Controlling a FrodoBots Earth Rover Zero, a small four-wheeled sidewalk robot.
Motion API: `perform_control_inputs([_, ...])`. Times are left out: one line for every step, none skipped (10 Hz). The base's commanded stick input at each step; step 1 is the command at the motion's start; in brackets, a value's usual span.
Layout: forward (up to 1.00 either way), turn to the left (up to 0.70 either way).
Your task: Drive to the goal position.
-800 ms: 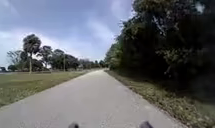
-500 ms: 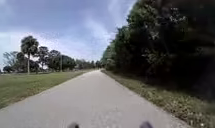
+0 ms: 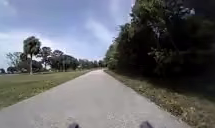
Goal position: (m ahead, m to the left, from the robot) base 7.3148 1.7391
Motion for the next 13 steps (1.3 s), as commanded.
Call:
perform_control_inputs([0.7, 0.0])
perform_control_inputs([0.7, 0.0])
perform_control_inputs([0.7, 0.0])
perform_control_inputs([0.7, 0.0])
perform_control_inputs([0.7, 0.0])
perform_control_inputs([0.7, 0.0])
perform_control_inputs([0.7, 0.0])
perform_control_inputs([0.7, 0.0])
perform_control_inputs([0.7, 0.0])
perform_control_inputs([0.7, 0.0])
perform_control_inputs([0.7, 0.0])
perform_control_inputs([0.7, 0.0])
perform_control_inputs([0.7, 0.05])
